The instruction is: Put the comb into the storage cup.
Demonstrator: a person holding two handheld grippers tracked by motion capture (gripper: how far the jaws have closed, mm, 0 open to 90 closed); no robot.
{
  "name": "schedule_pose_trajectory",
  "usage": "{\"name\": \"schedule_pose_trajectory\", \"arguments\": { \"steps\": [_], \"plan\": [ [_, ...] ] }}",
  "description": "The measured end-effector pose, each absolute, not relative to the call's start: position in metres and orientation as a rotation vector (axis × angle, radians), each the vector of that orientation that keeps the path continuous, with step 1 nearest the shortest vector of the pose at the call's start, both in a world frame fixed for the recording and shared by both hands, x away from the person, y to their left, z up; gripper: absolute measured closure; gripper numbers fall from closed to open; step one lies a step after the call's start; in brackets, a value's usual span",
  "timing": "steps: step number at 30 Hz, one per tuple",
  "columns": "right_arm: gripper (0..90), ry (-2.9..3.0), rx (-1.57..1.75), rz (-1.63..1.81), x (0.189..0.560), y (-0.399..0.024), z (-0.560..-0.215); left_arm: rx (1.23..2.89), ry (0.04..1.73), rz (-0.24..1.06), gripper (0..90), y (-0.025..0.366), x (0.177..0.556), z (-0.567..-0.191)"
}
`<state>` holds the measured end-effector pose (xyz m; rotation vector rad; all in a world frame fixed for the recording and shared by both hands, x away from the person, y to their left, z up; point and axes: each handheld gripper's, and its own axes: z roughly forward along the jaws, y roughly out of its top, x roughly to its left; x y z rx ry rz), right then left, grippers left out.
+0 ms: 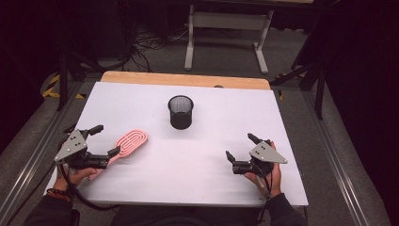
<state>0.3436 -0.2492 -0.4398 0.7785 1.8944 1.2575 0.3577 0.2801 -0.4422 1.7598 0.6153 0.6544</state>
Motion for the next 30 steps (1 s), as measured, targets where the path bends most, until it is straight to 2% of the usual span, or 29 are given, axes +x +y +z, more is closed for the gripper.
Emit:
{"name": "schedule_pose_trajectory", "arguments": {
  "steps": [10,13,30],
  "plan": [
    [3.5,1.901,0.775,1.246,0.345,-0.246,-0.44,1.809,0.635,0.63,7.9,0.279,0.359,-0.443],
    [3.5,1.909,0.771,1.235,0.345,-0.243,-0.441,1.834,0.619,0.621,14.4,0.279,0.358,-0.442],
    [3.7,1.93,0.783,1.223,0.35,-0.245,-0.443,2.063,0.691,0.538,14.8,0.269,0.367,-0.444]
  ]
}}
